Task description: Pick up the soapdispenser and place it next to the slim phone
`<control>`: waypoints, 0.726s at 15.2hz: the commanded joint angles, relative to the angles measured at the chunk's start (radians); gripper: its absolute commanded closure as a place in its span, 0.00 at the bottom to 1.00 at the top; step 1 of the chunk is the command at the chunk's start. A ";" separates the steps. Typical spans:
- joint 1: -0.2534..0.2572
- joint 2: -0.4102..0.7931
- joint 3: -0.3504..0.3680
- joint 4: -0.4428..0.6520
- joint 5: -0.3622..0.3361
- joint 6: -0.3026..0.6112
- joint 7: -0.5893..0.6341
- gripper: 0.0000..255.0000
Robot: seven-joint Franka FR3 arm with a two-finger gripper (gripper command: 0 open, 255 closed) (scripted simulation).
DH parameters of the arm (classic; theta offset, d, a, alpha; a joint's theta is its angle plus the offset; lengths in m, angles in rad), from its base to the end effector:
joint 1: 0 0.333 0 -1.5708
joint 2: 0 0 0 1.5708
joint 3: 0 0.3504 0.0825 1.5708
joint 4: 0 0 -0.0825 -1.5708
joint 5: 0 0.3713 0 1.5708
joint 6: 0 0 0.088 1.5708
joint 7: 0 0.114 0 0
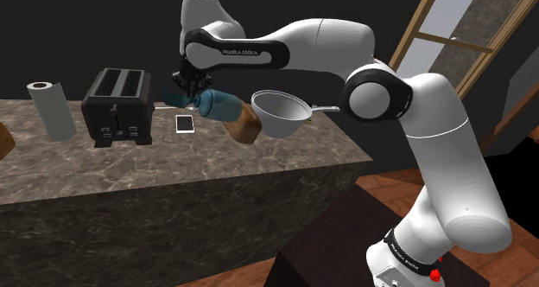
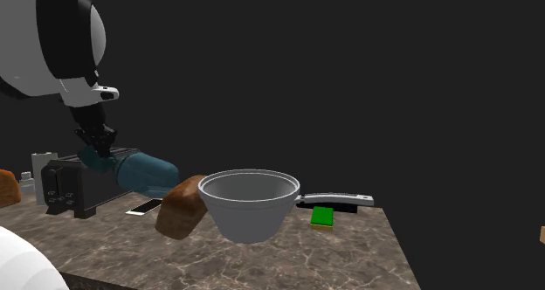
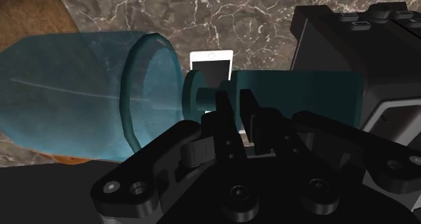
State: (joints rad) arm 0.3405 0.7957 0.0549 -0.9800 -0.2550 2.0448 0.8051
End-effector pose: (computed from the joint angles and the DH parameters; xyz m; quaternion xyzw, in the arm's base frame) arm 0.7541 0.2791 0.4399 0.9711 -0.1695 0.1675 0.0086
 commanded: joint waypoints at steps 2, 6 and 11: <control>-0.005 0.020 -0.011 0.007 -0.001 -0.045 0.000 1.00; -0.005 0.020 -0.012 0.007 -0.001 -0.045 0.000 1.00; -0.005 0.020 -0.012 0.013 0.000 -0.050 -0.002 0.00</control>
State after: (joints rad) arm 0.3356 0.8161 0.0436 -0.9667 -0.2547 1.9951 0.8029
